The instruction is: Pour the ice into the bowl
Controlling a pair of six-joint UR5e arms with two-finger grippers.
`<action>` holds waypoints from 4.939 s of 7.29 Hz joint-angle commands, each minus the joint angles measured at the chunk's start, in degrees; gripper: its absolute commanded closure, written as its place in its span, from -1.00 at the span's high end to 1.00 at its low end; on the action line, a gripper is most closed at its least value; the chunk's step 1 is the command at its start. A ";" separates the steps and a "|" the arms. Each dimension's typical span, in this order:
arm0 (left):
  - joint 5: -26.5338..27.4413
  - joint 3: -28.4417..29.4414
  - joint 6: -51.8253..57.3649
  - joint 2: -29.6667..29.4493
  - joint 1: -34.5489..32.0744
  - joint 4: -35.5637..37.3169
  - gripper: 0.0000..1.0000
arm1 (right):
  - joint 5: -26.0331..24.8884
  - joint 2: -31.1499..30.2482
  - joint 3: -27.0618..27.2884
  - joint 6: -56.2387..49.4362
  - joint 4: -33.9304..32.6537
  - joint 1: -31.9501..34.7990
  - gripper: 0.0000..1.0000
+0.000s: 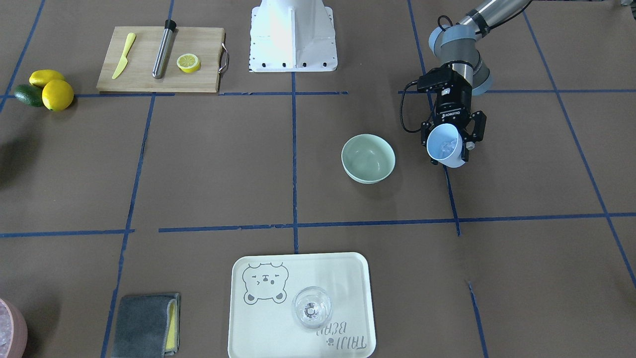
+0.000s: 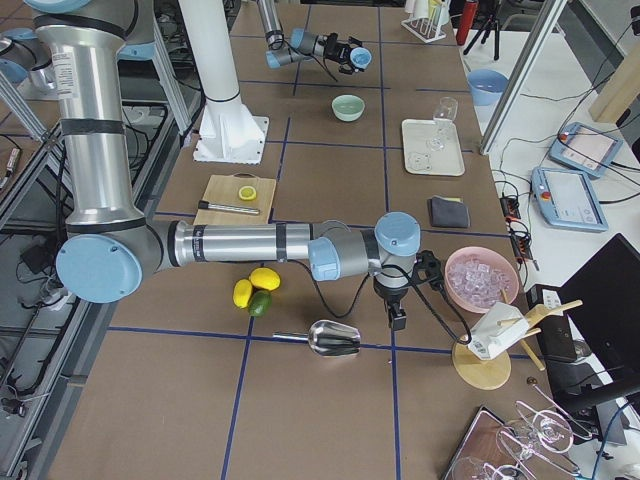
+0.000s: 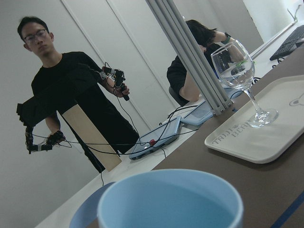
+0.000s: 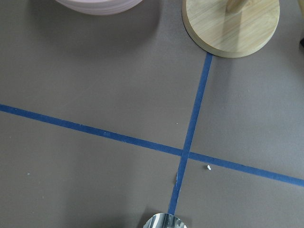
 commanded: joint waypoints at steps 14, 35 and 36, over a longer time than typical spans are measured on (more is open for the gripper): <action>3.82 1.93 46.84 -6.56 3.04 10.06 -1.00 | 0.00 -1.02 -0.12 0.10 0.00 0.87 1.00; 5.93 -2.64 43.71 -7.17 3.39 -5.75 -1.00 | 0.26 -1.19 -0.03 0.01 0.00 0.96 1.00; 4.27 -3.34 31.49 -7.26 5.57 -6.19 -1.00 | 0.26 -1.19 -0.03 0.10 0.00 1.04 1.00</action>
